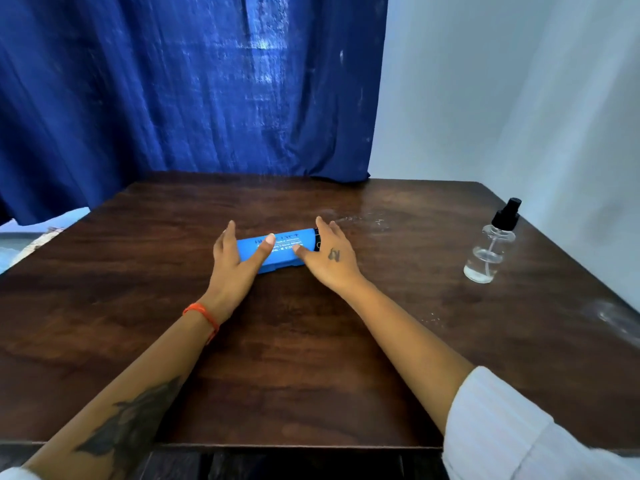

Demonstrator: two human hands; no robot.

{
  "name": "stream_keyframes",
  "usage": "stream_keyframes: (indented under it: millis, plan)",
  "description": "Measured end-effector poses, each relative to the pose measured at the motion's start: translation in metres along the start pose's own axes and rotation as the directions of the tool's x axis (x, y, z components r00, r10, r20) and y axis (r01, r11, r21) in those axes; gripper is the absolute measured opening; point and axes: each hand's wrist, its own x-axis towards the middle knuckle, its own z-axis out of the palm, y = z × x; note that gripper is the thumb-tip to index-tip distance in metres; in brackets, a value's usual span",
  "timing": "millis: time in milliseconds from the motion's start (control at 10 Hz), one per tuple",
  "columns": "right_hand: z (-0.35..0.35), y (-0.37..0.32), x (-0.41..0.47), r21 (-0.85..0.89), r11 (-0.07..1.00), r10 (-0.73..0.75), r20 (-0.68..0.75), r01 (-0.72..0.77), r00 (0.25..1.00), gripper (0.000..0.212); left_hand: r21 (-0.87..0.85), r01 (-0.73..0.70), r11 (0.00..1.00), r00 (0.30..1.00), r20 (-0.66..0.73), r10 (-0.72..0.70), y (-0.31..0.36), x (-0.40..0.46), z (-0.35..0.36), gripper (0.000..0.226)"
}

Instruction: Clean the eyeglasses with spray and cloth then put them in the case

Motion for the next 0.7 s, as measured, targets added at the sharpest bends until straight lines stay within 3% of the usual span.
stream_keyframes:
  millis: [400, 500, 600, 700]
  plan:
    - [-0.090, 0.049, -0.043, -0.042, 0.950, 0.295, -0.208, -0.309, 0.933, 0.060, -0.039, 0.004, 0.999, 0.970, 0.243, 0.006, 0.063, -0.022, 0.092, 0.073]
    - [-0.104, 0.050, -0.050, -0.050, 0.923, 0.365, -0.193, -0.381, 0.911, 0.059, -0.022, 0.054, 0.998, 0.945, 0.325, -0.044, 0.075, -0.024, 0.099, 0.074]
    - [-0.115, 0.041, -0.052, -0.086, 0.922, 0.360, -0.172, -0.378, 0.917, 0.062, 0.067, 0.073, 0.995, 0.925, 0.368, -0.093, 0.085, -0.021, 0.099, 0.077]
    - [-0.121, 0.028, -0.051, -0.144, 0.947, 0.268, -0.144, -0.288, 0.953, 0.061, 0.235, -0.041, 0.971, 0.945, 0.326, -0.039, 0.095, -0.019, 0.093, 0.078]
